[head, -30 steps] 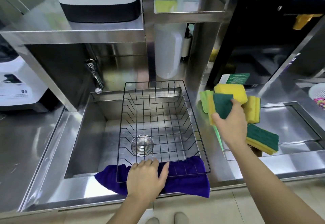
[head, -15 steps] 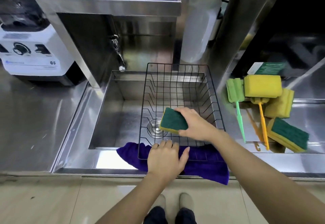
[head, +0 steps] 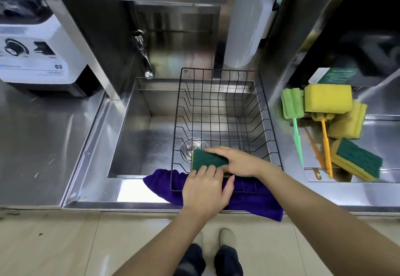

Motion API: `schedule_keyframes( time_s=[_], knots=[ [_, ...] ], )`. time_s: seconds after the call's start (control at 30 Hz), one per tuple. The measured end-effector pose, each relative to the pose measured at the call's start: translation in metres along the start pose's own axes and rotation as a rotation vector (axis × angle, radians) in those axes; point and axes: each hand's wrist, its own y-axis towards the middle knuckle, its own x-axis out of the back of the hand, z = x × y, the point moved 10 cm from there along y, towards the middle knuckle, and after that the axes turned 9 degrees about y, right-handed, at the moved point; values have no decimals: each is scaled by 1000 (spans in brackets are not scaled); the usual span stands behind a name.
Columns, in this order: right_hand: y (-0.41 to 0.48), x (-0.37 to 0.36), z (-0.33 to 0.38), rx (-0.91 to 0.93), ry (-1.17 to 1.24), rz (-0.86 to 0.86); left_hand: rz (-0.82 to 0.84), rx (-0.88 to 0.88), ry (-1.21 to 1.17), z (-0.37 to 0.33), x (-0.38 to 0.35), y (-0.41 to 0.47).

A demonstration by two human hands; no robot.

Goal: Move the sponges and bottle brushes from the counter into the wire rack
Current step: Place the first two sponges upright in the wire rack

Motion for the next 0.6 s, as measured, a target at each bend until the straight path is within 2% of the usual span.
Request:
schedule_keyframes(
  time_s=[0.2, 0.4, 0.6],
  knots=[
    [-7, 14, 0, 9, -19, -201, 41, -54, -15, -10, 0, 3],
    [-46, 75, -7, 48, 33, -573, 139, -181, -40, -55, -5, 14],
    [-117, 133, -37, -4, 25, -880, 248, -302, -66, -104, -13, 27]
  ],
)
